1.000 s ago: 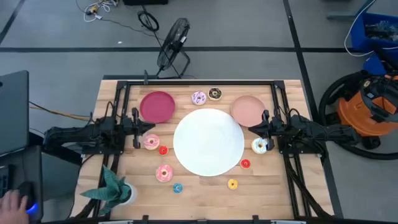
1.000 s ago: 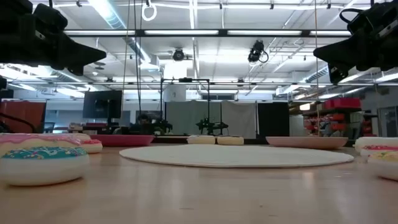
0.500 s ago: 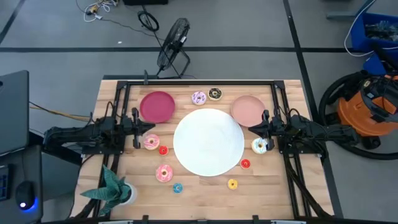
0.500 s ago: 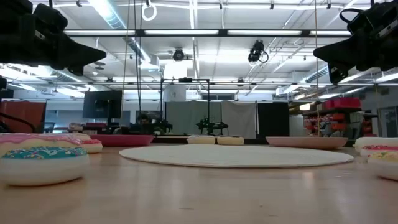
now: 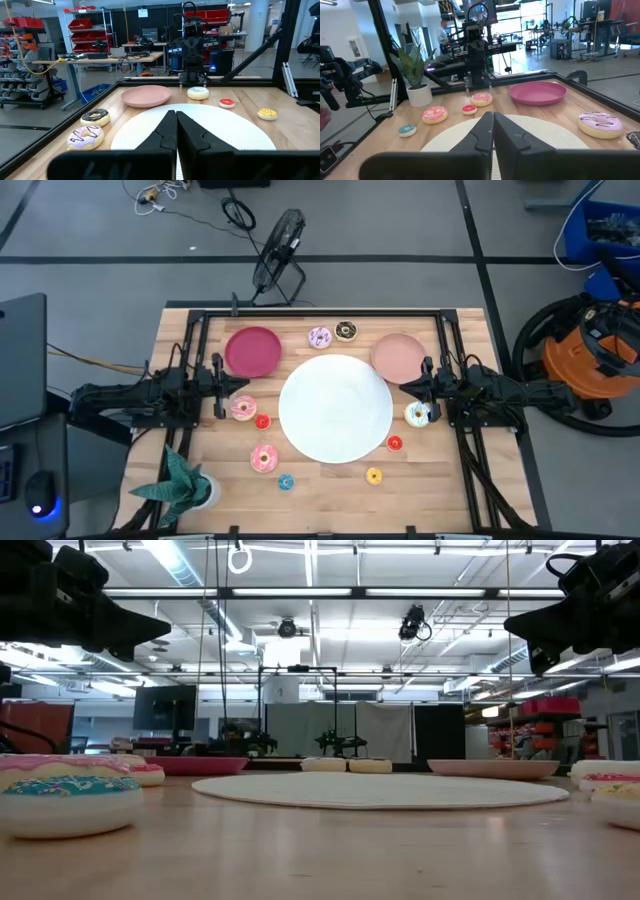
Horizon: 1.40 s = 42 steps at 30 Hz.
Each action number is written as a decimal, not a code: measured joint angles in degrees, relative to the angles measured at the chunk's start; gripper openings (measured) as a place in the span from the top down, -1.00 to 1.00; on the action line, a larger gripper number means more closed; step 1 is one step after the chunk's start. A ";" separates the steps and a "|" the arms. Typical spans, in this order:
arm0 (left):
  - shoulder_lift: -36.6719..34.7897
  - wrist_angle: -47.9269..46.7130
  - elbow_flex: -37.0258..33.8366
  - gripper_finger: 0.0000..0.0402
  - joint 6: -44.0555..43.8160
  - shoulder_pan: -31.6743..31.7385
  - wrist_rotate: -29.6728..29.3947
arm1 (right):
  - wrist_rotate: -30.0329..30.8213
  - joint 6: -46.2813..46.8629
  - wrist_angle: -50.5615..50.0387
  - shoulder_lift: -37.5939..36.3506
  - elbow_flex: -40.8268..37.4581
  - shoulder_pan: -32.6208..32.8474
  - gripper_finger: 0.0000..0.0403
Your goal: Pick & Place donuts
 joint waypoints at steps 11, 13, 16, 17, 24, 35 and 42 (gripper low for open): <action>0.02 0.55 -0.02 0.99 0.09 0.01 -0.02 | 0.00 0.00 0.01 0.00 0.00 0.01 0.89; 0.02 1.66 0.00 0.99 0.58 0.01 -0.02 | 0.00 0.00 0.00 0.00 -0.01 0.00 0.89; 0.00 3.72 0.00 0.99 1.19 0.01 -0.02 | 0.00 0.00 0.00 0.00 -0.01 0.02 0.89; 0.00 4.00 -0.02 0.99 1.17 0.01 -0.02 | 0.00 0.00 0.00 0.00 -0.01 0.02 0.89; 0.06 11.13 0.00 0.99 -5.02 0.10 0.25 | 0.00 0.00 0.00 0.00 -0.01 0.02 0.89; 11.31 18.02 3.66 0.99 2.00 0.10 -6.58 | 0.00 0.00 0.00 0.00 0.00 0.00 0.89; 31.19 -2.74 17.97 0.79 -2.62 0.12 -13.84 | 0.00 0.00 0.02 0.00 -0.01 0.01 0.89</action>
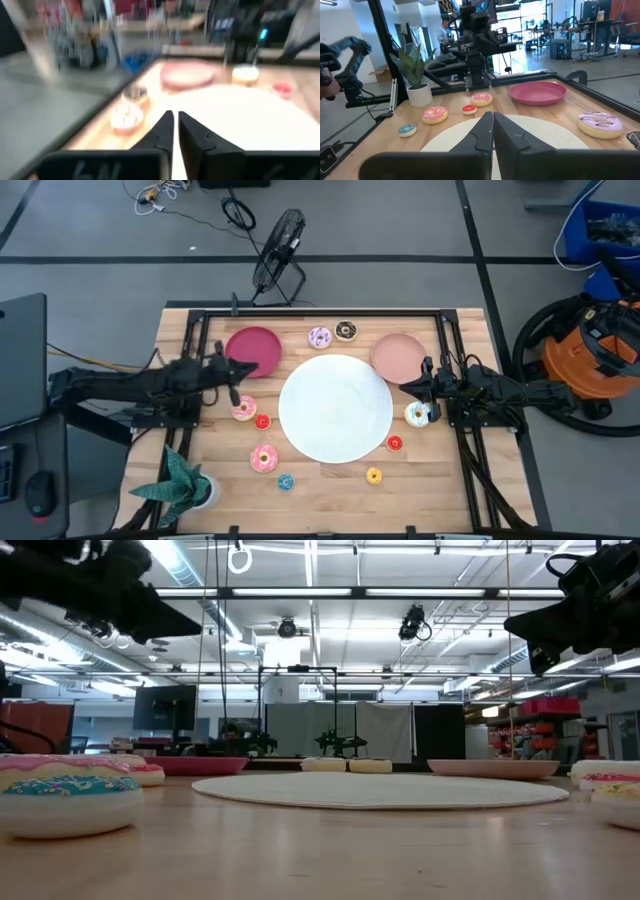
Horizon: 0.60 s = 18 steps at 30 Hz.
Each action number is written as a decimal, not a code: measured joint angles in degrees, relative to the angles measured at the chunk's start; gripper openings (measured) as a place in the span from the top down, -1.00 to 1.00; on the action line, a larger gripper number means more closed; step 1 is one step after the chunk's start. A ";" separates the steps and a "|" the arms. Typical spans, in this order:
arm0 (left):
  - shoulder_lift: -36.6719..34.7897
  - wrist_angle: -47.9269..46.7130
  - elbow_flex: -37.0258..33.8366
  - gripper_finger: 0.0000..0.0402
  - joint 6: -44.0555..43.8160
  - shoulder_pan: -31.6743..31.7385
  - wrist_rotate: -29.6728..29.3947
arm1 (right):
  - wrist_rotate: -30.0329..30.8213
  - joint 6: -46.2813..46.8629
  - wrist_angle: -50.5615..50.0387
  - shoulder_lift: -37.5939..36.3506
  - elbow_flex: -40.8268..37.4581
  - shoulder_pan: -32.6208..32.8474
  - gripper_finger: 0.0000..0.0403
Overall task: Pick & Place donuts
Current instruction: Put the top big pink donut on the dark pink plate
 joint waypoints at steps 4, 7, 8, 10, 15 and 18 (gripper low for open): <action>10.24 -19.97 11.48 0.54 -9.09 -0.03 0.08 | 0.00 0.00 -0.01 0.00 0.00 0.00 0.89; 16.59 -34.04 19.33 0.31 -19.23 -0.04 2.68 | 0.00 0.00 -0.02 0.00 0.00 0.01 0.89; 18.57 -38.82 21.24 0.23 -22.85 -0.06 3.76 | 0.00 0.00 0.00 0.00 0.00 0.00 0.89; 21.84 -45.79 23.76 0.09 -30.00 -0.49 6.20 | 0.00 0.00 -0.02 0.00 0.00 -0.01 0.89; 27.05 -52.57 23.72 -0.19 -44.19 -3.69 7.97 | 0.01 0.00 0.00 0.00 0.01 0.00 0.89; 28.92 -52.11 21.70 -0.28 -50.72 -5.89 7.69 | 0.00 0.00 0.00 0.00 0.02 -0.01 0.89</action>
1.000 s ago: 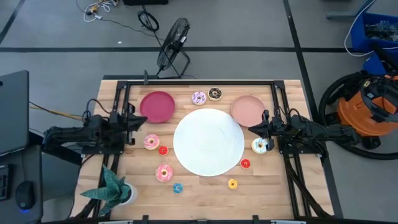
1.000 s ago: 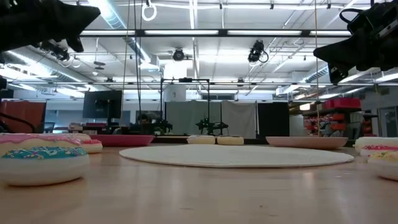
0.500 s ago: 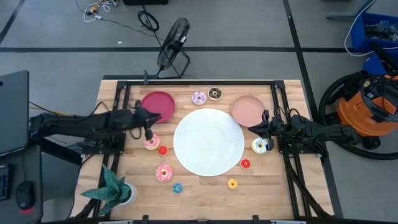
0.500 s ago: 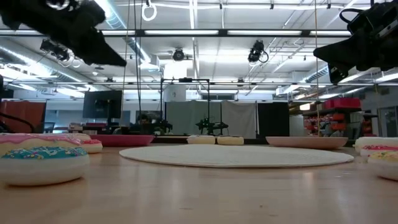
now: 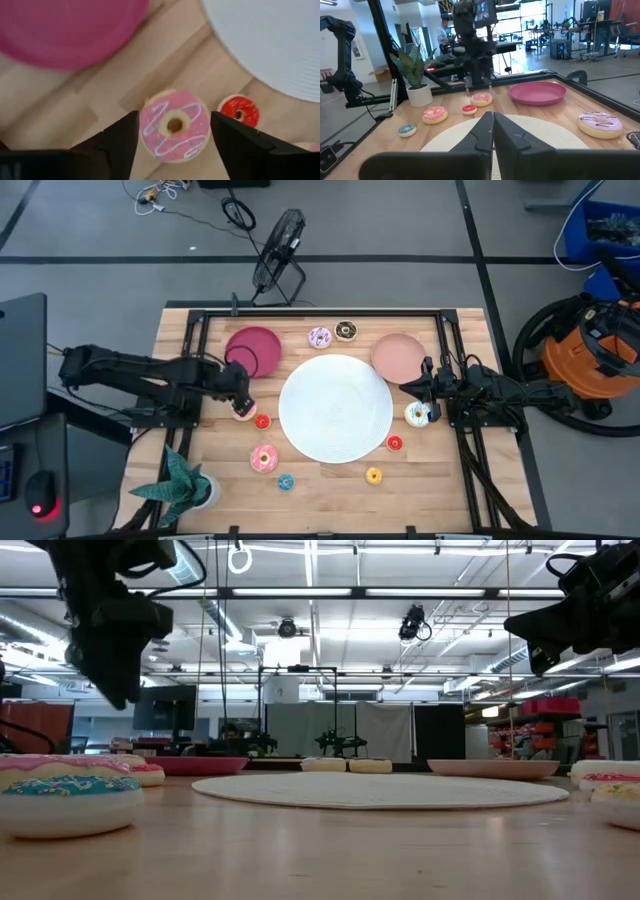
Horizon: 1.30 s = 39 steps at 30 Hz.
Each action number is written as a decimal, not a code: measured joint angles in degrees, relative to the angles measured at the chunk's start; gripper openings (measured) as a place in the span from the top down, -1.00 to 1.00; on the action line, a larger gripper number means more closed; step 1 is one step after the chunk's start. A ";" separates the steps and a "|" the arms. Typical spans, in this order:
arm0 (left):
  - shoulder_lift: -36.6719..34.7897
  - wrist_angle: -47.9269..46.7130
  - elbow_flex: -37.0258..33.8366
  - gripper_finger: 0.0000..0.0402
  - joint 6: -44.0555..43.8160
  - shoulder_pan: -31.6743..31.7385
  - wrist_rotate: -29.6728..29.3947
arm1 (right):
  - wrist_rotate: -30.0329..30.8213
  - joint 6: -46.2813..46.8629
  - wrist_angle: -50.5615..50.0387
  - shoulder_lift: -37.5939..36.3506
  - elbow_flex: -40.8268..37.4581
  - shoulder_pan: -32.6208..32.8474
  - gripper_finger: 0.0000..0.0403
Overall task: Pick & Place donuts
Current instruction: Put the top big pink donut on the dark pink plate
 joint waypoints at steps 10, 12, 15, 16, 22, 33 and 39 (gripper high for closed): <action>2.14 7.98 -11.19 -0.27 -14.95 -2.26 -0.86 | 0.00 0.00 0.00 0.00 0.00 0.02 0.89; 2.08 11.25 -12.89 -0.27 -15.60 -2.01 -0.99 | 0.00 0.00 0.00 0.00 0.00 0.02 0.89; 2.08 15.00 -15.15 -0.26 -16.05 -1.45 -0.06 | 0.00 0.00 -0.01 0.00 -0.02 0.01 0.89; 2.08 15.51 -15.59 -0.24 -16.09 -1.43 0.27 | 0.00 0.00 -0.02 0.00 -0.01 0.01 0.89; 2.08 15.75 -15.94 -0.03 -15.76 -1.43 0.61 | 0.00 0.00 -0.02 0.00 0.00 0.02 0.89; 2.14 14.26 -14.46 0.55 -15.15 -0.93 3.29 | 0.00 0.00 -0.01 0.00 -0.01 0.01 0.89; 2.17 14.77 -6.12 0.75 -6.71 4.70 2.25 | 0.00 0.00 -0.01 0.00 -0.01 0.01 0.89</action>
